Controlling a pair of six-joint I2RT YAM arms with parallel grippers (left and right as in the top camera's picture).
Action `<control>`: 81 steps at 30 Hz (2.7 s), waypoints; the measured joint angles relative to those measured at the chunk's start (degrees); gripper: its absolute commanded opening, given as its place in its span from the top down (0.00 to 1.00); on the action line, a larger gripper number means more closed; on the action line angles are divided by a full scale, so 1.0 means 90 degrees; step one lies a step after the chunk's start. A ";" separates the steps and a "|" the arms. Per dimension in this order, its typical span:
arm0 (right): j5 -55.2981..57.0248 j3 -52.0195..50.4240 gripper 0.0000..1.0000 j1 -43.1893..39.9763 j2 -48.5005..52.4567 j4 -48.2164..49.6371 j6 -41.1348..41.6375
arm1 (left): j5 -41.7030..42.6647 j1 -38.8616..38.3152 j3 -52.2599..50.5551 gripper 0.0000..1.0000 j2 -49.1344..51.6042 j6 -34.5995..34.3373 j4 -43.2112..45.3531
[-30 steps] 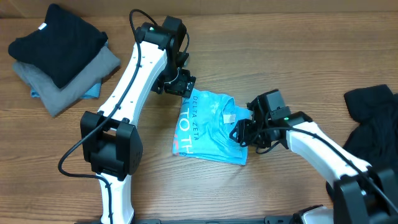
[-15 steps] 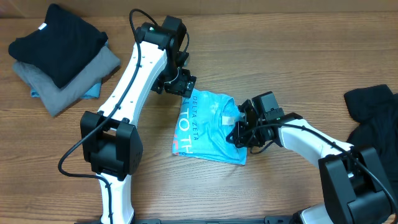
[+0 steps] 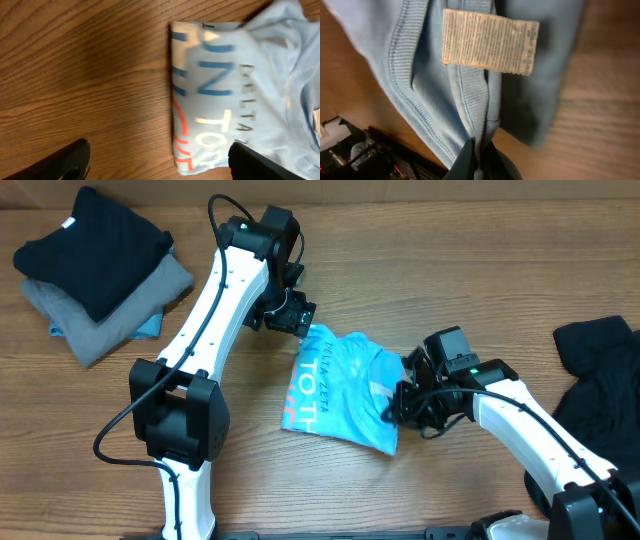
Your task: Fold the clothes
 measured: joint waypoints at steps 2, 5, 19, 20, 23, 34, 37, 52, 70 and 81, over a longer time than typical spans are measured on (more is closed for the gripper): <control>0.0119 -0.0007 0.92 0.0000 0.0012 -0.0112 0.0044 | 0.0000 0.0000 0.0002 0.09 0.0000 0.0000 -0.0002; 0.0204 -0.0044 0.65 0.0002 0.0024 -0.0102 0.0083 | 0.0000 0.0000 0.0002 0.09 0.0000 0.0002 0.0000; 0.0459 -0.0180 0.54 -0.0454 0.0126 0.2584 0.0143 | 0.0000 0.0000 0.0002 0.07 0.0000 0.0017 0.0019; 0.0459 -0.0180 0.55 -0.0454 0.0160 0.2730 0.0148 | 0.0000 0.0000 0.0002 0.07 -0.0002 0.0017 0.0027; 0.0454 -0.0180 0.55 -0.0452 0.0532 0.3439 0.0304 | 0.0017 0.0000 0.0002 0.07 0.0000 0.0017 0.0056; -0.0204 -0.0185 0.62 -0.0488 0.2055 0.5044 0.0891 | 0.0148 0.0000 0.0000 0.07 -0.0002 0.0017 0.0092; -0.0410 -0.0185 0.79 -0.0495 0.2059 0.5355 0.0942 | 0.0153 0.0000 0.0000 0.06 0.0000 0.0017 0.0117; -0.0838 0.0151 0.96 -0.1185 0.1889 0.4296 0.0884 | 0.0168 0.0000 0.0000 0.06 0.0000 0.0019 0.0163; -0.0503 0.0287 0.71 -0.1501 0.1746 0.2630 0.0228 | 0.0168 0.0000 0.0000 0.04 0.0000 0.0146 0.0078; -0.1115 0.0304 0.64 -0.0617 0.1736 0.1727 -0.0724 | 0.0527 0.0000 -0.1287 0.04 -0.0010 0.0163 0.0333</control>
